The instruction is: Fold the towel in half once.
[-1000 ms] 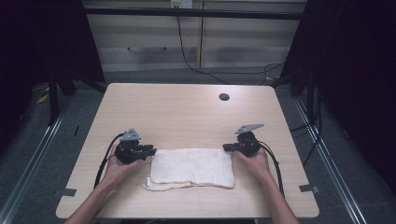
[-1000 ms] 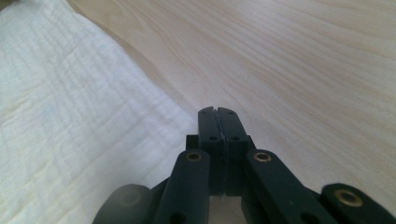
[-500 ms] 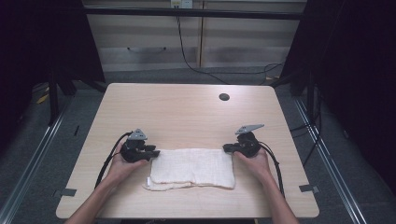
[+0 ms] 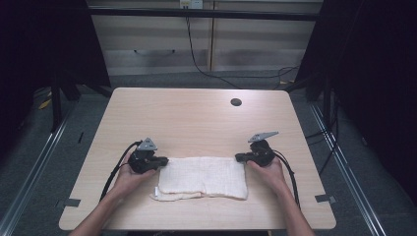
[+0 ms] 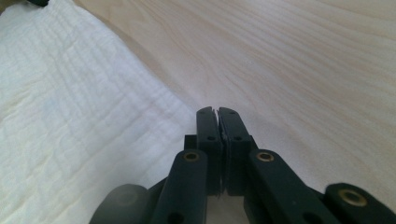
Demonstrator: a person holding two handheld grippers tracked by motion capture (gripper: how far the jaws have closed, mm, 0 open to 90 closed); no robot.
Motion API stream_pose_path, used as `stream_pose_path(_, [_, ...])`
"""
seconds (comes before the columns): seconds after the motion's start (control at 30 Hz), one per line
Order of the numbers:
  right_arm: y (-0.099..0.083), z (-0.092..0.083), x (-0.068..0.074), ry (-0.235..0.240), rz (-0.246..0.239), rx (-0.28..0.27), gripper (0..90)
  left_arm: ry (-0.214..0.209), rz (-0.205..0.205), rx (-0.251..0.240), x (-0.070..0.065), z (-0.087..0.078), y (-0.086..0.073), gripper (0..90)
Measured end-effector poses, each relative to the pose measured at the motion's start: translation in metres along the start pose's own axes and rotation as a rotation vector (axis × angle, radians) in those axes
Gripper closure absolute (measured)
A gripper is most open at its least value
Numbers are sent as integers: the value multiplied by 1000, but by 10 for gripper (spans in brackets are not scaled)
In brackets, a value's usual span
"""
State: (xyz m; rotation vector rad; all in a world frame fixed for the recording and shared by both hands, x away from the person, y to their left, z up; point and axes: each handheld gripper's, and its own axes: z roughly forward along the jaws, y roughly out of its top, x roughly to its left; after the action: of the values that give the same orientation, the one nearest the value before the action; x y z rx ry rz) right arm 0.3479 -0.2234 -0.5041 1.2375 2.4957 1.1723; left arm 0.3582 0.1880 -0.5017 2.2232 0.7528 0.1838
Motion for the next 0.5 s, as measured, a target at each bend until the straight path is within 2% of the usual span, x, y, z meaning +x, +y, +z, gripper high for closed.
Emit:
stream_pose_path(0.2, [2, -3, 2, -10, -7, -17, 887, -14, -16, -6, 2, 0, -1, 854])
stream_pose_path(0.23, [4, -7, 3, -10, -10, -41, 887, -14, -17, -7, 3, 0, -1, 854])
stream_pose_path(0.37, [7, -11, 5, -9, -14, -75, 887, -26, -29, -13, 4, 0, -2, 854])
stream_pose_path(0.5, [10, -15, 8, -10, -20, -94, 888, -24, -30, -13, 4, 0, -2, 854])
